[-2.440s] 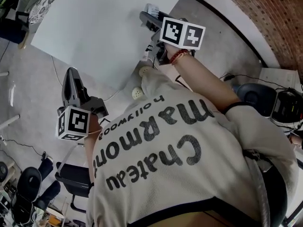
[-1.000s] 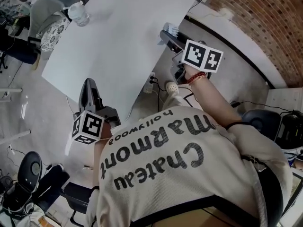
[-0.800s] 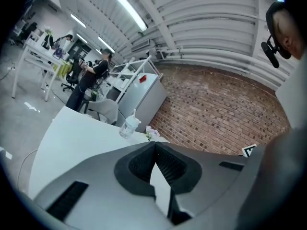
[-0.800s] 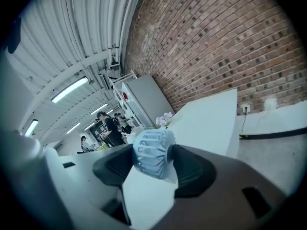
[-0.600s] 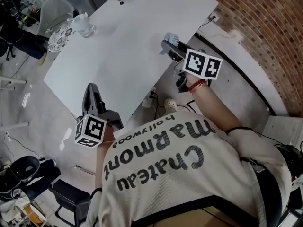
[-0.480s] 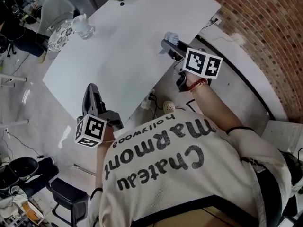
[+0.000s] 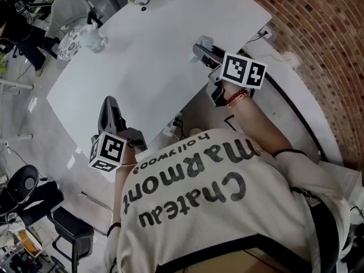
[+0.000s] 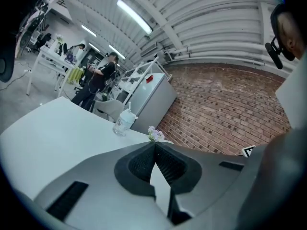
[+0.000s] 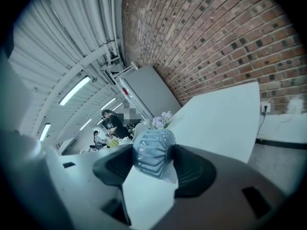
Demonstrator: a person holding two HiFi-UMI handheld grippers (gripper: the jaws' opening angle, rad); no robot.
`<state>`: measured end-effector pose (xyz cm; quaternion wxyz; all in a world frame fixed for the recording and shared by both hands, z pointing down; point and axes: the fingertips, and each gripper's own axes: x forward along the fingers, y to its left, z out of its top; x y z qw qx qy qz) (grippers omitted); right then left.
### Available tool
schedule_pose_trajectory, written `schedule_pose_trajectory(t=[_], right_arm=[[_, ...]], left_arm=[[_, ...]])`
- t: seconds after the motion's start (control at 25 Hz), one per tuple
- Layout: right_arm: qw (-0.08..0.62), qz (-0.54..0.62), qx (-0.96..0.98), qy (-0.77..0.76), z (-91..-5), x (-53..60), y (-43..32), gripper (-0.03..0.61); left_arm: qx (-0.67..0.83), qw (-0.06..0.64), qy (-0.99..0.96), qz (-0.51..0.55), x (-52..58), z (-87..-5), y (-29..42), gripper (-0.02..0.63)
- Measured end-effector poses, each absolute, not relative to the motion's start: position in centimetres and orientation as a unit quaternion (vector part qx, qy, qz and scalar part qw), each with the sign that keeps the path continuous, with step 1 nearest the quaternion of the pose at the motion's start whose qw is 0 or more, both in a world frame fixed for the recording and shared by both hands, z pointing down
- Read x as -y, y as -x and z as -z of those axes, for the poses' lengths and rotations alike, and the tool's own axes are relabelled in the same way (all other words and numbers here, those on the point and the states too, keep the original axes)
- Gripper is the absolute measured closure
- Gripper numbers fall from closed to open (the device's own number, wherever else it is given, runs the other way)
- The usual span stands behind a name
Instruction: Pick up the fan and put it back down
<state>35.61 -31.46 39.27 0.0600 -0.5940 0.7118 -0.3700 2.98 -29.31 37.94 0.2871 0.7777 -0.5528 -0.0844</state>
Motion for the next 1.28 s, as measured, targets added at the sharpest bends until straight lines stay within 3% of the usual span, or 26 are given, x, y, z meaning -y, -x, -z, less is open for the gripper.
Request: schedule_pose_trajectory(t=[0.52, 1.28], right_arm=[[0.016, 0.367, -0.746, 0.555, -40.9, 38.9, -37.6, 0.316], [-0.050, 0.382, -0.771, 0.508, -46.7, 43.1, -33.0, 0.316]], left_arm=[[0.637, 0.284, -0.711, 0.097, 29.3, -38.2, -1.7, 0.612], [0.710, 0.279, -0.640, 0.091, 25.4, -39.2, 2.5, 0.612]])
